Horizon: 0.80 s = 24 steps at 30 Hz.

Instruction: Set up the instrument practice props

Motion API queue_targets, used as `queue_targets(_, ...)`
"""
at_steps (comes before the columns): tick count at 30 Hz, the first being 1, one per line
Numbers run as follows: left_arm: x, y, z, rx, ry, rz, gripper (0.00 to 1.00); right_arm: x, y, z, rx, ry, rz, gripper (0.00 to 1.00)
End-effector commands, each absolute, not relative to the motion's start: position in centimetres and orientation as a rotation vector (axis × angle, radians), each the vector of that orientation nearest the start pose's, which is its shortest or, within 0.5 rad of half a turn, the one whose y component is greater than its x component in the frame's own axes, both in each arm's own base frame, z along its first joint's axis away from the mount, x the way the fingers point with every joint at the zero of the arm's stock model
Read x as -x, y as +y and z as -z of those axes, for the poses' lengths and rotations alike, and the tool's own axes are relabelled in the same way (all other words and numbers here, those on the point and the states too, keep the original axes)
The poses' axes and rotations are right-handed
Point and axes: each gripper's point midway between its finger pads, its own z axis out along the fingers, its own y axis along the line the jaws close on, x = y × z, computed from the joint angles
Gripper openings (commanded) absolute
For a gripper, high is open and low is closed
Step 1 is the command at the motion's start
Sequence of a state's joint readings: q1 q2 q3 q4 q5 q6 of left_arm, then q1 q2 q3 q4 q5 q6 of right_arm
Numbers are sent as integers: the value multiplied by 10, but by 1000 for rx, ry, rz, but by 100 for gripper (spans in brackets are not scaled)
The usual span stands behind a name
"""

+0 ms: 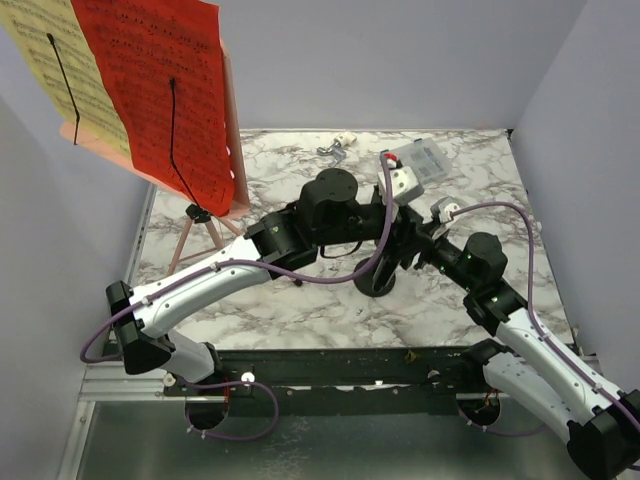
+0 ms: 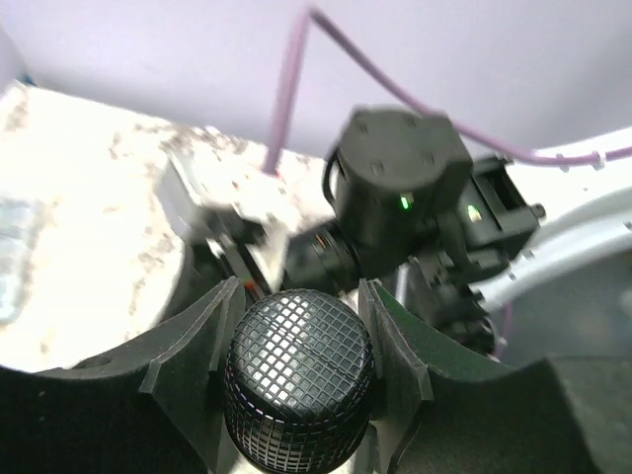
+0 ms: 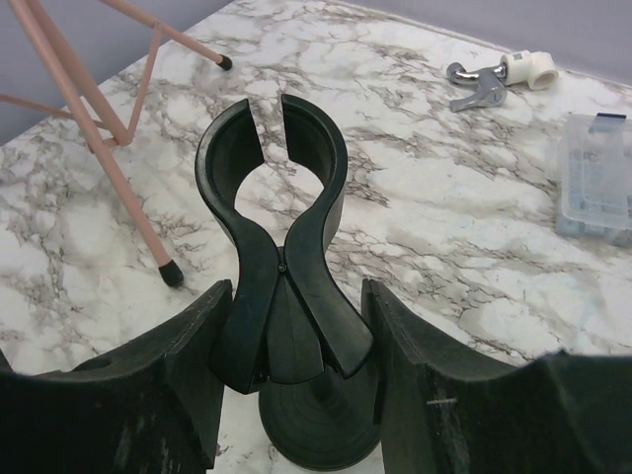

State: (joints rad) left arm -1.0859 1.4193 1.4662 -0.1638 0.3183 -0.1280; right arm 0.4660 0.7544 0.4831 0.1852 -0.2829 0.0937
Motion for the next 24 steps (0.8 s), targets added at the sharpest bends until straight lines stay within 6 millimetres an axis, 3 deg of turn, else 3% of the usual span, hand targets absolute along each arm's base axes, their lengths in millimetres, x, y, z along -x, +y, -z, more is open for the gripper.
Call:
queue_targets(1, -202, -421, -415, -1025, 1426, 881, 0, -243, 202, -207, 592, 1644, -755, 1)
queue_targets(4, -230, -415, -433, -961, 1416, 746, 0, -242, 205, -205, 610, 1637, -768, 1)
queue_targets(9, -260, -415, -439, -915, 1414, 598, 0, -240, 207, -203, 626, 1629, -780, 1)
queue_targets(17, -270, -427, -454, -908, 1376, 592, 0, -238, 207, -204, 632, 1623, -781, 1)
queue_targets(24, -259, -425, -490, -865, 1320, 676, 0, -238, 210, -205, 646, 1609, -793, 1)
